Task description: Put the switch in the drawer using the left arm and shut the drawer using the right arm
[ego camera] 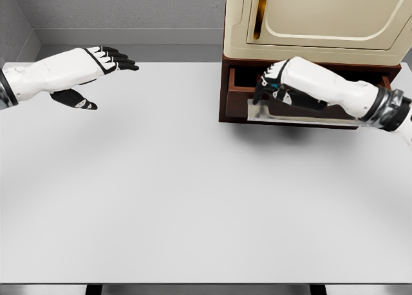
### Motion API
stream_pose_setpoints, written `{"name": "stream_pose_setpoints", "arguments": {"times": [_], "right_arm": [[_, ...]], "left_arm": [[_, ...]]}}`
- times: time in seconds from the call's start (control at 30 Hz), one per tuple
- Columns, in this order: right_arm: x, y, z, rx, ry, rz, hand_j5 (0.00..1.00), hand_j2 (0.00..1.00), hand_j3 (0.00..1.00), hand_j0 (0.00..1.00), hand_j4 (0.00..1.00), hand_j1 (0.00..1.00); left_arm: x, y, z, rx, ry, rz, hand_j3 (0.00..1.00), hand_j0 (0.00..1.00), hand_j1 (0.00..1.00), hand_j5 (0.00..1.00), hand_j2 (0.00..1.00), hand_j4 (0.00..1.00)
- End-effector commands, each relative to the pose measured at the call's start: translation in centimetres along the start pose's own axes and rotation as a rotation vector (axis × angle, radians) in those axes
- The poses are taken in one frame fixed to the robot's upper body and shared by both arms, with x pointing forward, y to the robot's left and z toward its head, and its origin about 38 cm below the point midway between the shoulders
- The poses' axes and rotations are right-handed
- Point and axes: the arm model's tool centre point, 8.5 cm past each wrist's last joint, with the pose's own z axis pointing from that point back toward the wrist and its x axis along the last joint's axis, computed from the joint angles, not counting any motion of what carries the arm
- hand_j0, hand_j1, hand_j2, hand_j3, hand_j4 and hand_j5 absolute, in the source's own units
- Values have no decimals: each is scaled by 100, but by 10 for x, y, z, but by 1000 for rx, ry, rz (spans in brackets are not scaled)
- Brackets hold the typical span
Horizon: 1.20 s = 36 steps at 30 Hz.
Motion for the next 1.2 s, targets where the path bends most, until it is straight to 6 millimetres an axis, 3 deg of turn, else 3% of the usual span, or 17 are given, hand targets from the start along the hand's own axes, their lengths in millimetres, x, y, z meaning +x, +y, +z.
{"name": "stream_pose_setpoints", "arguments": {"times": [0.0,0.13,0.23,0.47,0.57,0.8,1.17], "right_arm": [[24,-2,-8,4,-76,6,40,40,40,40,40,40],[49,-5,-10,17,-141,23,39,39,39,39,39,39],[52,8,-11,44,-151,11,37,37,37,37,37,37],[50,28,-4,108,-134,-5,34,34,34,34,34,34],[44,35,15,144,-86,-9,37,37,37,37,37,37],[38,42,32,177,-43,-2,37,37,37,37,37,37],[30,42,26,176,-35,27,37,37,37,37,37,37]], "left_arm": [[0,1,0,4,1,5,100,100,100,100,100,100],[0,1,0,5,0,6,100,100,100,100,100,100],[0,1,0,4,1,5,100,100,100,100,100,100],[0,1,0,5,0,6,100,100,100,100,100,100],[0,1,0,4,1,5,100,100,100,100,100,100],[0,1,0,5,0,6,100,100,100,100,100,100],[0,1,0,6,-1,6,100,100,100,100,100,100]]}}
